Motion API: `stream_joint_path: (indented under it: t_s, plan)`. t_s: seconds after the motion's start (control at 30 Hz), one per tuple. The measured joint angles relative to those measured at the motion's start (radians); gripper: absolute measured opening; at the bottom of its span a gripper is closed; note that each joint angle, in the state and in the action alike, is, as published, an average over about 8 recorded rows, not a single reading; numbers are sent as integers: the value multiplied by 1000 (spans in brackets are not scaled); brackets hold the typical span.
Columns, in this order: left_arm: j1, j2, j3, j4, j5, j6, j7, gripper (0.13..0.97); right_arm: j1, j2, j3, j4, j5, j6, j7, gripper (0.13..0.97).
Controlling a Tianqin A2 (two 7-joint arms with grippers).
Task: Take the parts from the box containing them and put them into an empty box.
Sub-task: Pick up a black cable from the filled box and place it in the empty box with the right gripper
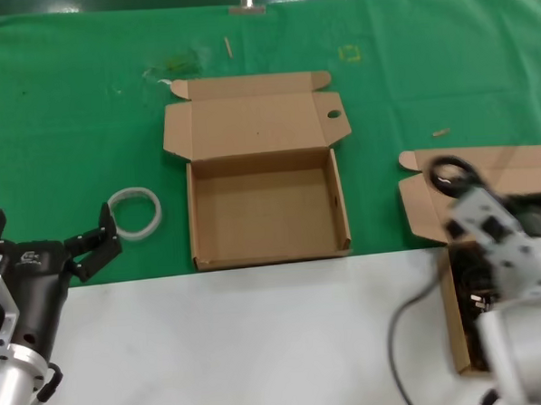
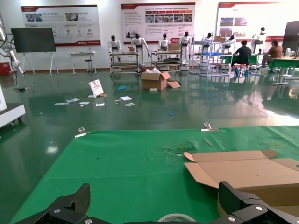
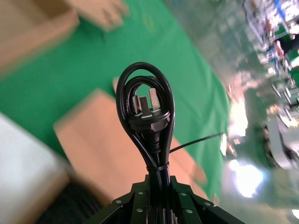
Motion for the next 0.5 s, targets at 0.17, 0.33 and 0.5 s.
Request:
stream_joint_path:
  t_s: [0.17,0.33,0.5]
  plan:
    - [0,0,0,0,0,0,0,966,41,0,-180,-56,0,-77,186,207]
    - [0,0,0,0,0,0,0,966,114,1,-392,-161,0,-205,409,207]
    - [0,0,0,0,0,0,0,966,200,5,-599,-235,0,-283,627,207]
